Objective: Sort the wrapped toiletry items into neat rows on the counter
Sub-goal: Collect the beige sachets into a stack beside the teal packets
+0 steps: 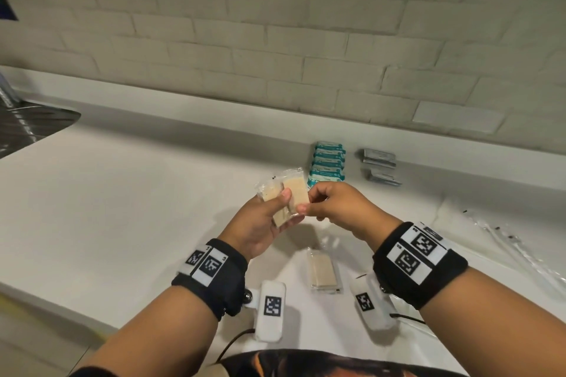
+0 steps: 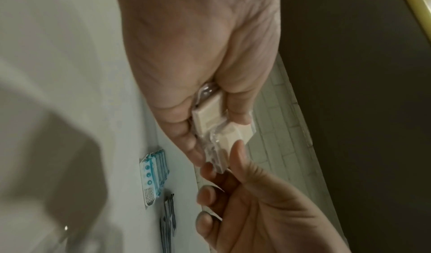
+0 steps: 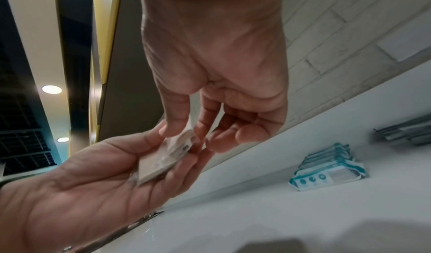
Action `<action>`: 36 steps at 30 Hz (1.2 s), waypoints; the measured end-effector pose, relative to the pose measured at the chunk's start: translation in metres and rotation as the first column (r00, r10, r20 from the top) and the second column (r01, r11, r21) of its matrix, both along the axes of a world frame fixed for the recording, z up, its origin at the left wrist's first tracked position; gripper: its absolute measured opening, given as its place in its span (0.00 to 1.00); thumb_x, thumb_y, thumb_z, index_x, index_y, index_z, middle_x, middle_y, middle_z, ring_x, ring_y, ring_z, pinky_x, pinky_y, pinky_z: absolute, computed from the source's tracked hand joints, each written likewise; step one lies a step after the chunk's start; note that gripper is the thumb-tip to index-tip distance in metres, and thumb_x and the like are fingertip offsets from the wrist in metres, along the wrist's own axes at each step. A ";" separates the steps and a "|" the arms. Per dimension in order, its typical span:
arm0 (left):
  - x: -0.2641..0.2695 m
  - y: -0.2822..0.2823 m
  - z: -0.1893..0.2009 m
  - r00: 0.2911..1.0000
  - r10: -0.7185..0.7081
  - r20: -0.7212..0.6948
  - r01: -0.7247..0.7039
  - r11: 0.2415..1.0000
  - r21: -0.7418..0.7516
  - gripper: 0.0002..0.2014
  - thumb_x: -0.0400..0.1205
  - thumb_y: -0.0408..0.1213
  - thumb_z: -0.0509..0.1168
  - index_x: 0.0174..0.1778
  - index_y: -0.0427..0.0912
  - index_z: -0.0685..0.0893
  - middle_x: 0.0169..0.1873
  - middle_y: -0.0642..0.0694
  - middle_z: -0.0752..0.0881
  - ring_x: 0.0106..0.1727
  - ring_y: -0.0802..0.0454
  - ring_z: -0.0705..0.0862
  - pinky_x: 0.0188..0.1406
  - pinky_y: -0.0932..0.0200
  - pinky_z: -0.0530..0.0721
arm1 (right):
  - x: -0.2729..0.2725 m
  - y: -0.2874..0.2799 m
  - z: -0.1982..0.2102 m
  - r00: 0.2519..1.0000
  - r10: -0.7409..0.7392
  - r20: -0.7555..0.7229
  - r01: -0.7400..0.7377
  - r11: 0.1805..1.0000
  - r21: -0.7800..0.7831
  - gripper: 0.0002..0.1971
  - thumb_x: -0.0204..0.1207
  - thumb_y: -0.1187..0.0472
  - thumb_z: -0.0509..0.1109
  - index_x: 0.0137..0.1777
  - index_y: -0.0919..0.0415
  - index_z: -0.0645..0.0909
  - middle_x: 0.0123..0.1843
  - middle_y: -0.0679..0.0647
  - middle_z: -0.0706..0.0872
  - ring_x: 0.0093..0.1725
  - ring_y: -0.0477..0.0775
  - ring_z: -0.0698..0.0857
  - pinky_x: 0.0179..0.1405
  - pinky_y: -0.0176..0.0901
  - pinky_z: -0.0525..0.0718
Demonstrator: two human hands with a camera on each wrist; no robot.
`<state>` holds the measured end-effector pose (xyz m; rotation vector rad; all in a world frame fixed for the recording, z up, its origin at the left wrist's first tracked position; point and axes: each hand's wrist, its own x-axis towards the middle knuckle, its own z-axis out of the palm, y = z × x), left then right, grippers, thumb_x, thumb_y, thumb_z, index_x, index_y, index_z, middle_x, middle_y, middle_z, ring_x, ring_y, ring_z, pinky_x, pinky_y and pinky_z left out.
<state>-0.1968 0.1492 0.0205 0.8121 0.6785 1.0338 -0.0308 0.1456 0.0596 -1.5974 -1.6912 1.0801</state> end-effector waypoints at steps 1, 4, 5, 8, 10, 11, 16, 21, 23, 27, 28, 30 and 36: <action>0.001 0.000 -0.001 1.000 -0.001 -0.016 0.001 1.000 0.015 0.13 0.85 0.36 0.61 0.62 0.35 0.82 0.53 0.38 0.89 0.52 0.44 0.89 0.55 0.52 0.88 | -0.001 -0.001 0.000 1.000 0.000 -0.027 0.000 1.000 -0.003 0.10 0.70 0.60 0.79 0.41 0.61 0.80 0.36 0.53 0.84 0.33 0.46 0.81 0.26 0.27 0.76; -0.001 0.003 -0.003 0.996 0.060 -0.062 -0.057 0.997 0.048 0.13 0.85 0.37 0.62 0.62 0.36 0.81 0.54 0.40 0.87 0.57 0.45 0.85 0.52 0.54 0.88 | 0.002 0.000 0.005 0.990 -0.033 -0.135 0.031 0.999 -0.020 0.09 0.73 0.65 0.75 0.41 0.57 0.76 0.39 0.55 0.87 0.37 0.50 0.88 0.31 0.36 0.78; -0.002 0.005 -0.004 0.993 0.092 -0.070 -0.088 0.995 0.055 0.11 0.84 0.37 0.63 0.60 0.36 0.81 0.52 0.40 0.86 0.56 0.45 0.84 0.50 0.54 0.88 | 0.005 0.001 0.008 0.986 -0.045 -0.159 0.040 0.999 -0.035 0.09 0.73 0.67 0.74 0.41 0.57 0.76 0.39 0.56 0.88 0.36 0.52 0.88 0.31 0.40 0.78; -0.006 0.007 -0.004 0.982 0.155 -0.104 -0.147 0.986 0.084 0.04 0.81 0.32 0.67 0.48 0.42 0.79 0.44 0.44 0.83 0.48 0.48 0.85 0.48 0.54 0.88 | 0.014 0.002 0.017 0.992 -0.023 -0.125 0.017 0.998 -0.052 0.08 0.74 0.71 0.72 0.42 0.58 0.78 0.35 0.55 0.87 0.30 0.51 0.86 0.28 0.41 0.78; -0.005 0.007 -0.003 0.974 0.145 -0.176 -0.124 0.985 0.122 0.10 0.78 0.27 0.70 0.46 0.44 0.77 0.43 0.44 0.82 0.48 0.48 0.85 0.44 0.57 0.88 | 0.016 0.003 0.021 0.997 0.001 -0.078 -0.004 0.999 -0.042 0.08 0.74 0.72 0.73 0.43 0.58 0.81 0.34 0.55 0.85 0.28 0.50 0.83 0.27 0.40 0.78; -0.004 0.006 -0.003 0.968 0.137 -0.209 -0.110 0.985 0.132 0.13 0.77 0.25 0.71 0.47 0.45 0.76 0.44 0.44 0.81 0.49 0.47 0.84 0.41 0.59 0.87 | 0.017 0.003 0.023 0.997 -0.010 -0.082 0.008 1.000 -0.029 0.08 0.73 0.72 0.74 0.44 0.58 0.82 0.34 0.56 0.84 0.28 0.50 0.82 0.26 0.40 0.79; 0.002 0.005 -0.001 0.978 0.172 -0.122 -0.159 0.981 0.106 0.14 0.78 0.21 0.67 0.51 0.42 0.74 0.40 0.45 0.82 0.44 0.49 0.86 0.40 0.59 0.88 | 0.018 0.006 0.024 0.978 -0.111 -0.178 0.107 0.994 -0.036 0.08 0.69 0.73 0.77 0.39 0.63 0.80 0.30 0.57 0.84 0.25 0.51 0.81 0.23 0.37 0.81; 0.001 0.003 -0.001 0.983 0.169 -0.075 -0.164 0.984 0.064 0.11 0.79 0.22 0.66 0.45 0.43 0.76 0.38 0.45 0.84 0.40 0.50 0.87 0.41 0.58 0.88 | 0.019 0.005 0.020 0.960 -0.166 -0.227 0.166 0.986 -0.017 0.09 0.71 0.74 0.75 0.35 0.65 0.80 0.28 0.58 0.83 0.25 0.50 0.82 0.22 0.35 0.81; -0.001 0.003 0.001 0.985 0.165 -0.045 -0.164 0.986 0.020 0.11 0.80 0.23 0.67 0.45 0.44 0.76 0.39 0.45 0.83 0.40 0.49 0.87 0.40 0.58 0.88 | 0.022 0.010 0.019 0.971 -0.188 -0.150 0.196 0.980 0.044 0.09 0.73 0.73 0.73 0.35 0.62 0.80 0.31 0.56 0.83 0.30 0.52 0.81 0.27 0.38 0.81; -0.008 0.005 0.002 0.987 0.161 -0.008 -0.161 0.982 -0.101 0.06 0.83 0.29 0.64 0.54 0.40 0.78 0.46 0.41 0.84 0.46 0.43 0.87 0.46 0.54 0.89 | 0.034 0.018 0.014 0.884 -0.186 0.429 0.115 0.976 0.187 0.04 0.79 0.61 0.68 0.43 0.54 0.82 0.43 0.52 0.85 0.43 0.53 0.83 0.40 0.44 0.79; -0.010 0.005 0.003 0.989 0.149 0.022 -0.145 0.981 -0.129 0.08 0.84 0.31 0.61 0.58 0.38 0.78 0.49 0.39 0.84 0.49 0.40 0.86 0.48 0.52 0.89 | 0.035 0.018 0.013 0.878 -0.152 0.453 0.077 0.981 0.179 0.03 0.80 0.61 0.66 0.44 0.54 0.81 0.43 0.51 0.84 0.44 0.53 0.83 0.40 0.44 0.79; -0.014 0.005 0.004 0.990 0.118 0.076 -0.104 0.982 -0.160 0.13 0.86 0.30 0.54 0.65 0.35 0.76 0.56 0.35 0.85 0.56 0.36 0.85 0.51 0.48 0.88 | 0.034 0.013 0.012 0.897 -0.047 0.439 -0.017 0.990 0.139 0.05 0.80 0.63 0.65 0.45 0.54 0.80 0.42 0.48 0.84 0.42 0.50 0.82 0.38 0.40 0.78; -0.021 0.001 0.005 0.992 0.119 0.030 -0.118 0.992 -0.051 0.15 0.86 0.29 0.59 0.68 0.33 0.77 0.58 0.36 0.88 0.59 0.39 0.88 0.47 0.53 0.91 | 0.011 0.000 -0.012 0.637 0.376 0.673 -0.353 0.918 -0.180 0.06 0.79 0.57 0.69 0.54 0.51 0.84 0.49 0.45 0.84 0.50 0.49 0.82 0.50 0.41 0.78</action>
